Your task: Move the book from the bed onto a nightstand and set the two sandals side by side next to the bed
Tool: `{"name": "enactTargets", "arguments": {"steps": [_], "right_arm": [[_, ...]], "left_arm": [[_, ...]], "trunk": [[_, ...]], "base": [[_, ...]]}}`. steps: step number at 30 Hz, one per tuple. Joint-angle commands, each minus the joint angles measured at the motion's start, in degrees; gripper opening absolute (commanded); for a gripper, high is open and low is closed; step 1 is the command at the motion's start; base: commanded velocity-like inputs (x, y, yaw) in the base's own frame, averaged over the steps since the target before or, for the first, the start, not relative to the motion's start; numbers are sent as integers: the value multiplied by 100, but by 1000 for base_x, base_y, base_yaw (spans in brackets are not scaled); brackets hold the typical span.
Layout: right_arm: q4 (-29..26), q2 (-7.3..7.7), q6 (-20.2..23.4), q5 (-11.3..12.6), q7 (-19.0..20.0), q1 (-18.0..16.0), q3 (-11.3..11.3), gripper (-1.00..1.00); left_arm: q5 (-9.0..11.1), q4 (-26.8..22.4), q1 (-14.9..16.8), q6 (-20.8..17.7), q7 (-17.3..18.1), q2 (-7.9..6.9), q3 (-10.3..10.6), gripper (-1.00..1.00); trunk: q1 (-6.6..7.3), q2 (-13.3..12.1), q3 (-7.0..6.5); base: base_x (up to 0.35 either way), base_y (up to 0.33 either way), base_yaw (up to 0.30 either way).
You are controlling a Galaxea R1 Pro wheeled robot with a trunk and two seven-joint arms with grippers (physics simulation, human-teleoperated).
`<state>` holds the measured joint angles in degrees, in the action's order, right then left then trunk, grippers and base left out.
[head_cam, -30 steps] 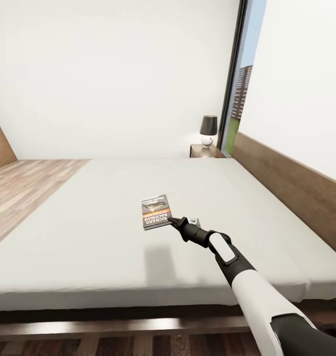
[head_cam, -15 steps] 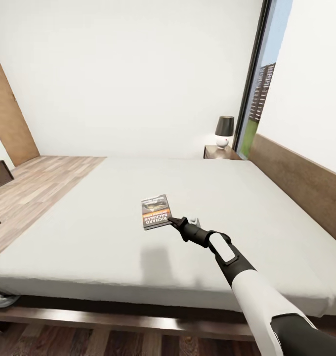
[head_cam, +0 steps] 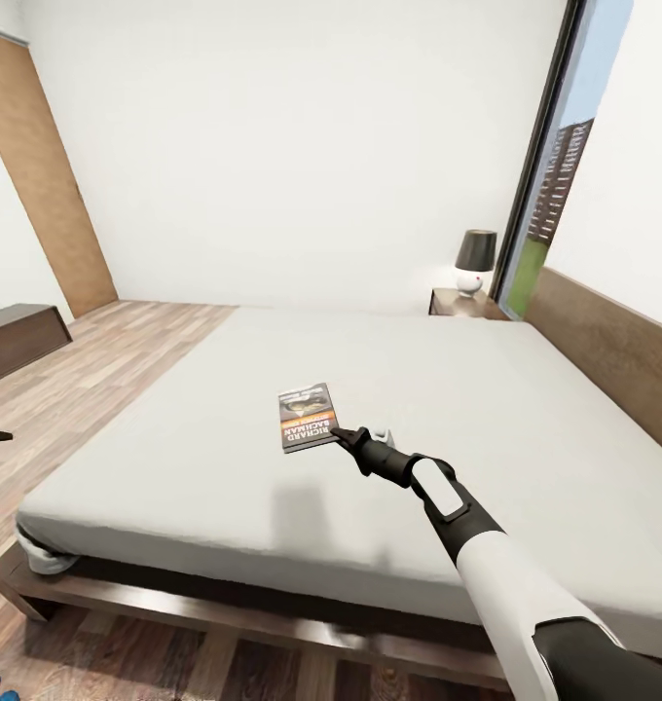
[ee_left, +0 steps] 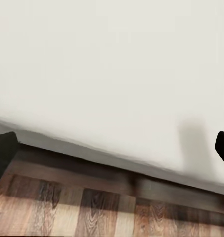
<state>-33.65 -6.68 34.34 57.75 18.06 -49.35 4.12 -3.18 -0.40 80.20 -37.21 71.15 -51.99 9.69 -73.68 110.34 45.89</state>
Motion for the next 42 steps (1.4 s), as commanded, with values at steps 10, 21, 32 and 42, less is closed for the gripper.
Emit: {"name": "enactTargets", "arguments": {"steps": [10, 21, 32, 42], "right_arm": [[-1, 0, 20, 43, 13, -5, 1, -100], [-1, 0, 20, 43, 13, -5, 1, -100], [-1, 0, 20, 40, 13, -5, -1, -100], [-1, 0, 20, 38, 15, -5, -8, -100]], "left_arm": [[-34, -4, 5, -41, 24, 28, -2, 100], [-34, -4, 5, -41, 24, 31, -2, 100], [-34, 2, 5, -41, 22, 31, -2, 100], [-40, 5, 5, -41, 14, 52, 6, 100]], "trunk": [[1, 3, 5], [1, 3, 5], [1, 3, 5], [1, 3, 5]], "base": [[0, 0, 198], [0, 0, 198], [0, 0, 198], [0, 0, 198]]}}
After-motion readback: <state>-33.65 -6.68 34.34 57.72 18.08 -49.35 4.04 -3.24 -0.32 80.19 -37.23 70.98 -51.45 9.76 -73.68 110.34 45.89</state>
